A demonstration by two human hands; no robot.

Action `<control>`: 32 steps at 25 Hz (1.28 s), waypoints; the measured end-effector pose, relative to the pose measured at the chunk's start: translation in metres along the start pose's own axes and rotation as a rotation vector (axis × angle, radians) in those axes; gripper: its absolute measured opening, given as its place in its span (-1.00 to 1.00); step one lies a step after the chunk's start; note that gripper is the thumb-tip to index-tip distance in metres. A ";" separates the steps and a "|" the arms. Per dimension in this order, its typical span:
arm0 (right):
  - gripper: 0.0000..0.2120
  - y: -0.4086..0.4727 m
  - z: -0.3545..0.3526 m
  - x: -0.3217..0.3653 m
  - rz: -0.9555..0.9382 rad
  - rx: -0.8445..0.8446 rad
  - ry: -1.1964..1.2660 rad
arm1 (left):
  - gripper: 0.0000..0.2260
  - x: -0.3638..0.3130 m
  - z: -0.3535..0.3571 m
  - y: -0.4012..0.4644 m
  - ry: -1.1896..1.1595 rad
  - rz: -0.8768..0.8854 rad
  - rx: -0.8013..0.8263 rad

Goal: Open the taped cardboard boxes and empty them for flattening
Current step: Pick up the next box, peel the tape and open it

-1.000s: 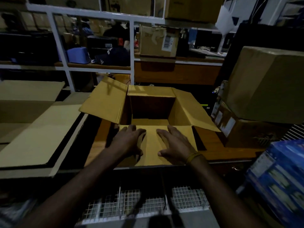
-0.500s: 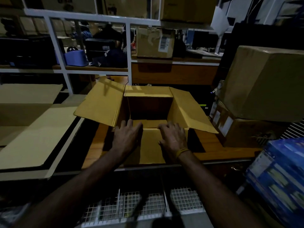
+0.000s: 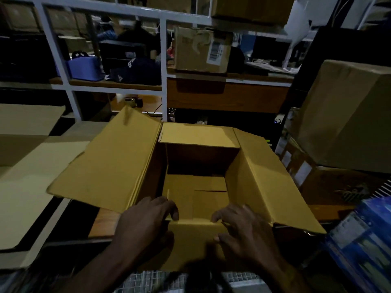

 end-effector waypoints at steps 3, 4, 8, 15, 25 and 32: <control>-0.64 -0.001 0.013 -0.001 -0.065 0.191 0.029 | -0.72 -0.004 0.007 -0.007 -0.033 -0.005 0.105; -0.62 0.002 0.013 -0.002 -0.078 0.228 0.066 | -0.71 -0.002 0.005 -0.006 -0.049 -0.014 0.127; -0.30 0.021 0.011 -0.007 -0.038 0.267 0.155 | -0.60 -0.001 -0.006 0.010 -0.167 -0.025 0.127; -0.16 0.090 0.043 -0.021 0.052 0.361 -0.133 | -0.16 0.018 0.033 0.100 -0.066 -0.102 0.163; 0.00 0.174 0.087 -0.086 0.134 0.402 -0.286 | -0.05 0.040 0.053 0.209 -0.031 -0.119 0.278; 0.03 0.228 0.041 -0.096 0.171 0.131 -0.411 | -0.06 0.046 0.001 0.266 0.034 -0.095 -0.061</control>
Point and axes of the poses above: each hand's wrist, its own y-axis towards the middle knuckle, its own z-axis out of the palm, x = y × z, the point moved 10 cm from there along y, towards the middle knuckle, and after that the axes turned 13 degrees about -y, right-handed, at the moved point
